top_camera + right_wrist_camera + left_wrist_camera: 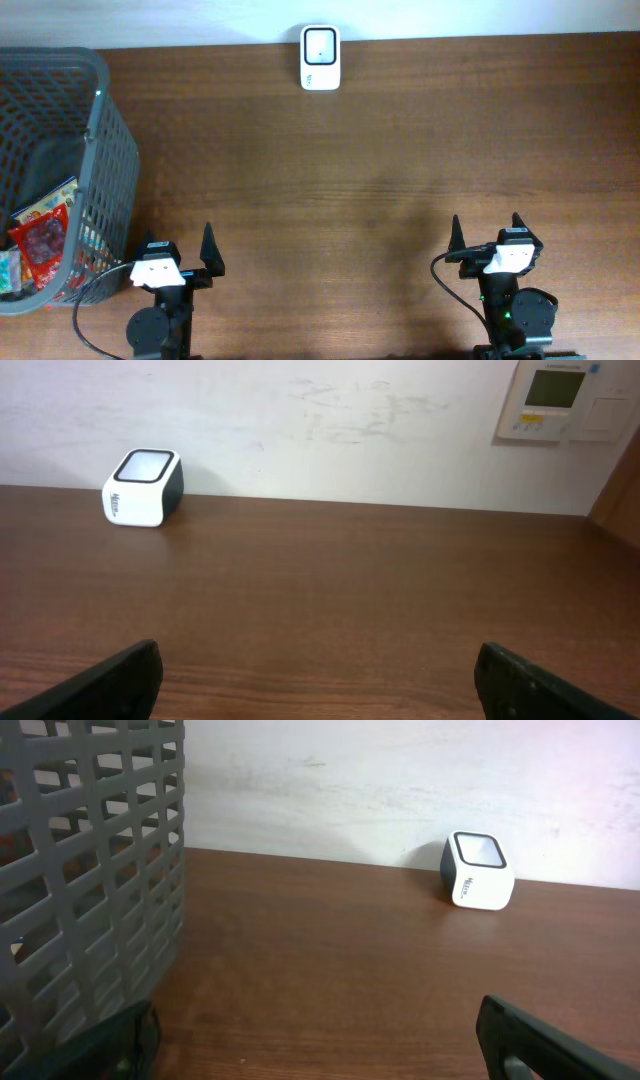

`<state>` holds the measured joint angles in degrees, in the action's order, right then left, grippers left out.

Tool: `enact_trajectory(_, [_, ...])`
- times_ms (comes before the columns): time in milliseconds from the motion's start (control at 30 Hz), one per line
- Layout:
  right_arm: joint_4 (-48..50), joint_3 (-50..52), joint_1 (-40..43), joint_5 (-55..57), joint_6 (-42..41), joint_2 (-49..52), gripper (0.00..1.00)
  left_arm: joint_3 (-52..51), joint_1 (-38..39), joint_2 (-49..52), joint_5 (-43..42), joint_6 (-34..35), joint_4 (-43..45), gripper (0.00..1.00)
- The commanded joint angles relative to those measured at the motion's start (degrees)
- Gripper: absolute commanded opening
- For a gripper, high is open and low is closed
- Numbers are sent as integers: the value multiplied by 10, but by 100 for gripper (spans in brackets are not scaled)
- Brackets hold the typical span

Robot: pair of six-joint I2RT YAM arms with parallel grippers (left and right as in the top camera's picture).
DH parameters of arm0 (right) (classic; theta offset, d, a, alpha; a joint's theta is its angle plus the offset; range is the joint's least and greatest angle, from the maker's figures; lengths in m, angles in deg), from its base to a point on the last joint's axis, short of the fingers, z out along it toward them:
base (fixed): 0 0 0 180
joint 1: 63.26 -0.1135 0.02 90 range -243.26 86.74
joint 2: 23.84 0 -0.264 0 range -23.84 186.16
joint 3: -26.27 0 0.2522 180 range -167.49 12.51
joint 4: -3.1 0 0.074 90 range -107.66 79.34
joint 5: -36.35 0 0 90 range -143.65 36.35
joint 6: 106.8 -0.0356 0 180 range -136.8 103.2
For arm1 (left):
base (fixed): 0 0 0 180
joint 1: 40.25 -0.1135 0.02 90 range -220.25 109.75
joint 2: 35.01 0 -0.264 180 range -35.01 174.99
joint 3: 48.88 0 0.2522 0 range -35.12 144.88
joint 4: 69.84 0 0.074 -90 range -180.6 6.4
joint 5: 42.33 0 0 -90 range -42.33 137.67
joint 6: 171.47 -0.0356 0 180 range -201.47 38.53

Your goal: Scan the item barcode

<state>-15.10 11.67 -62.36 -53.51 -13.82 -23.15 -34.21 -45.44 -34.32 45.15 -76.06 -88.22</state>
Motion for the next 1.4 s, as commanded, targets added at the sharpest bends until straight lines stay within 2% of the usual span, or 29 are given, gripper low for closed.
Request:
enact_trajectory(0, [-1,5,-5,5,-5,-5,98,-4,3,-3,4,-9,0,99])
enact_trajectory(1233, [-1,5,-5,5,-5,-5,98,-4,3,-3,-3,-9,2,99])
enact_trajectory(1300, [-1,5,-5,5,-5,-5,99,-4,3,-3,-32,-9,7,99])
enact_trajectory(1367, [-1,5,-5,5,-5,-5,98,-4,3,-3,-186,2,73,99])
